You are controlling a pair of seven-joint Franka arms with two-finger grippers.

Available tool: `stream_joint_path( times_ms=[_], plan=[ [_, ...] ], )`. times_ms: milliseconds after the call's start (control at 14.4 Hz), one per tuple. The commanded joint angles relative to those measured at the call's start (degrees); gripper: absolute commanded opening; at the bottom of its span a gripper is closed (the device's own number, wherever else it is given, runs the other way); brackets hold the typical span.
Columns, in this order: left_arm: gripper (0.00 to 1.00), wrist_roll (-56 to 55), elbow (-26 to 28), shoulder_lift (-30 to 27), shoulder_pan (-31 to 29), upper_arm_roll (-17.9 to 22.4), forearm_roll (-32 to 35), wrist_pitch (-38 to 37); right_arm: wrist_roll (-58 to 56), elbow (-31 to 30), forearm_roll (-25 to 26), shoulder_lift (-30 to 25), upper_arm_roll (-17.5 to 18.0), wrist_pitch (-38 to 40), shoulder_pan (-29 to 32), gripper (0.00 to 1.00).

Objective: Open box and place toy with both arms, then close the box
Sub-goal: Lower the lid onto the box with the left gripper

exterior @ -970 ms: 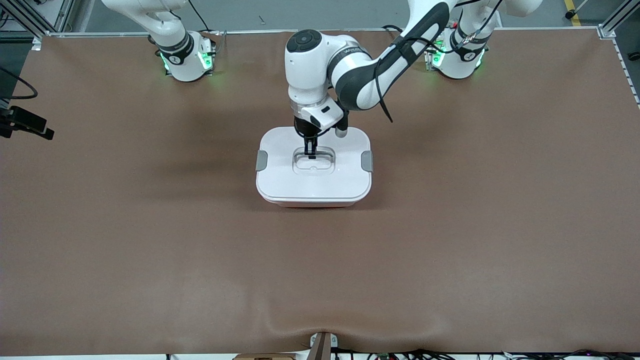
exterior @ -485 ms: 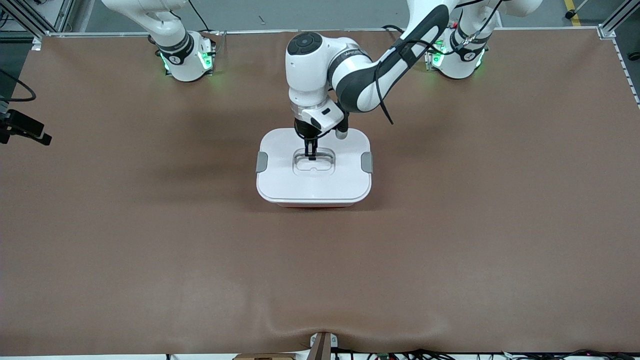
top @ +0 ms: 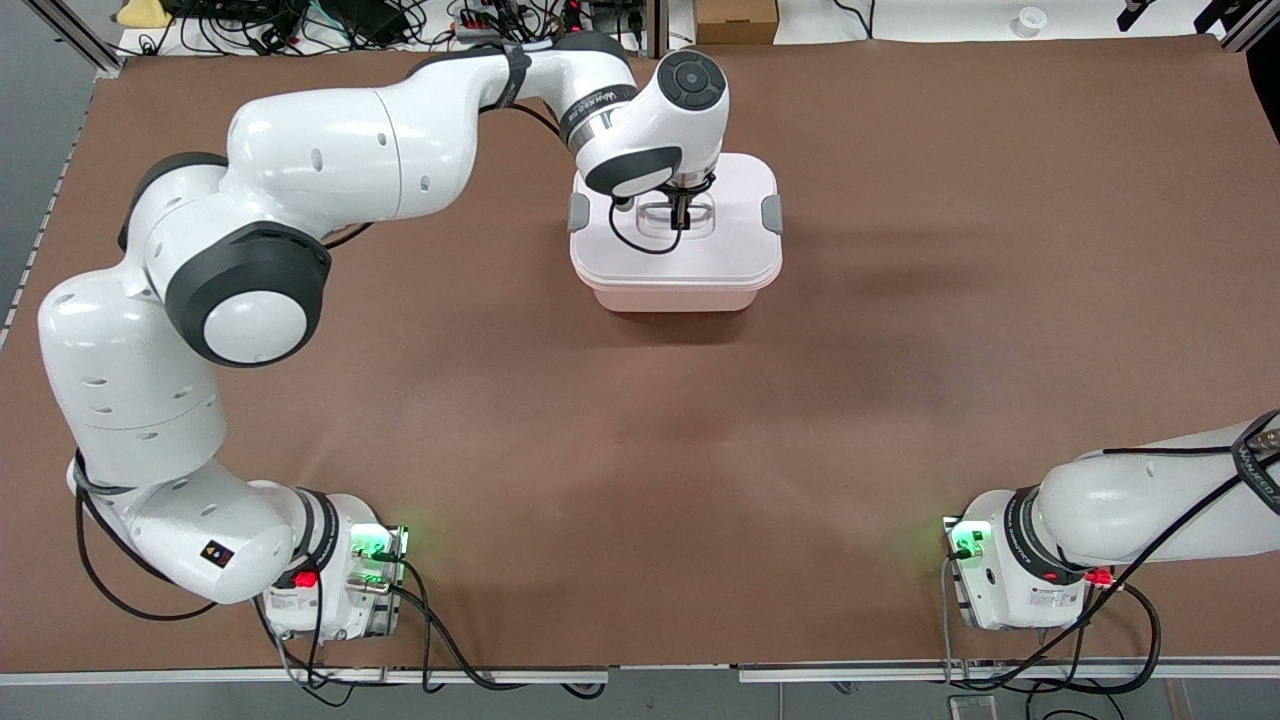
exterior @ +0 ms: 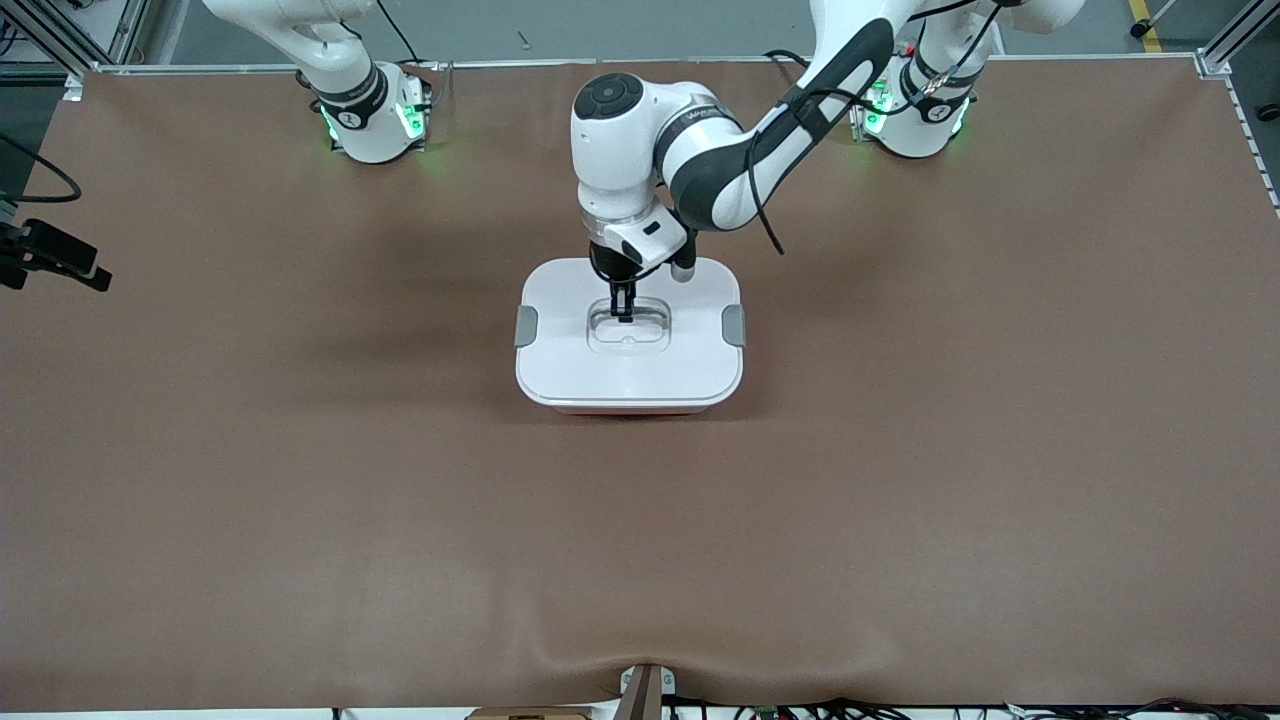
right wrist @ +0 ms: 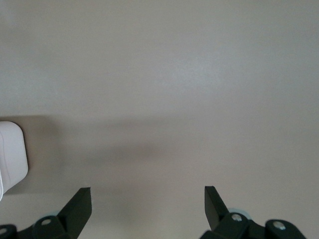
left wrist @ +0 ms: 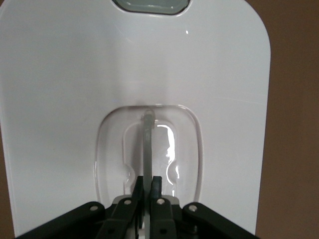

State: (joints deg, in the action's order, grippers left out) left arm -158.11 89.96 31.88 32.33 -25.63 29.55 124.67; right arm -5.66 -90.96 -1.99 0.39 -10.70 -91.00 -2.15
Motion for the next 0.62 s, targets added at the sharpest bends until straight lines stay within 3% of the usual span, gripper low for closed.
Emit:
stream_joint_path(
  times_ms=[0, 554],
  plan=[
    [0.00, -8.9, -0.8, 0.6, 0.9, 0.1, 2.5, 0.4, 0.8, 0.2, -0.4, -0.6, -0.1, 0.5, -0.3, 1.00],
    [0.00, -9.3, -0.9, 1.4, 1.6, 0.1, 2.5, 0.4, 0.7, 0.3, -0.3, -0.7, -0.1, 0.6, -0.8, 1.00]
  ],
)
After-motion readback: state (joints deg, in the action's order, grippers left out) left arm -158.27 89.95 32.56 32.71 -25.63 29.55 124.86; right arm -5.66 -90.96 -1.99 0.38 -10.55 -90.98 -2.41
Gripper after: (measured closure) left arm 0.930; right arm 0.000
